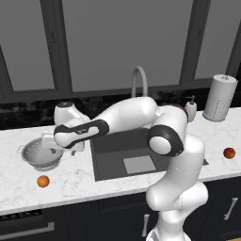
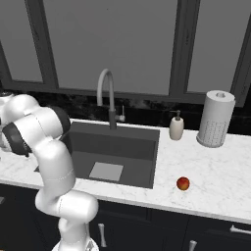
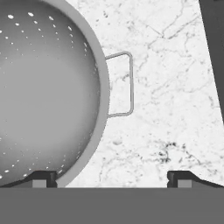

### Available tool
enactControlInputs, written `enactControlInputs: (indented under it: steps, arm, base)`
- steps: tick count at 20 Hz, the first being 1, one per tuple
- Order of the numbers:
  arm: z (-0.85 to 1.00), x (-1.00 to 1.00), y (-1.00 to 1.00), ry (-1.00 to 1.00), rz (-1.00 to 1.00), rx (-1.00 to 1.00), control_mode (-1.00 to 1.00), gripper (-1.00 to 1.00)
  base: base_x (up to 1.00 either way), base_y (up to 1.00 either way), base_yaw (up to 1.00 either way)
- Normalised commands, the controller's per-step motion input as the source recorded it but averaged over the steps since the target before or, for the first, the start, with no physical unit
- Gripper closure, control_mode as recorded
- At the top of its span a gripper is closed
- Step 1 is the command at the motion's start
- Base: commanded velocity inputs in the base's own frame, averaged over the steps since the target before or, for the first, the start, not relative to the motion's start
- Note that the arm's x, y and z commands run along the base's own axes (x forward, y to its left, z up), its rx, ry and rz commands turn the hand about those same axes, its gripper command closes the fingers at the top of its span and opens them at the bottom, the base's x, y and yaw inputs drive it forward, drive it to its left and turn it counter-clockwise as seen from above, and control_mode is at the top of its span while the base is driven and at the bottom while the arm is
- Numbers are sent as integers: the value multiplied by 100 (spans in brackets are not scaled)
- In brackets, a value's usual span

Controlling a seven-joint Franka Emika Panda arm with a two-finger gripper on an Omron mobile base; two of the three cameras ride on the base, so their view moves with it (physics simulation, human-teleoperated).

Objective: Put the colander in the sink, put the apple, tangerine in the colander, and turn on the sink faucet and pour water over the colander.

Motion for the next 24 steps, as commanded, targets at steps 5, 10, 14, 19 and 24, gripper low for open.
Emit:
enactControlInputs:
  steps: [5,10,14,19,24]
  arm:
    - [-29,18,12,1,0,0,-100,-100]
    - [-21,1,7,0,0,0,-100,-100]
    - [-15,13,10,0,0,0,-100,-100]
    - [-10,26,11,0,0,0,-100,-100]
    - [-17,11,10,0,0,0,-100,-100]
  base:
    - [0,0,0]
    - [0,0,0]
    - [0,0,0]
    - [0,0,0]
    - [0,0,0]
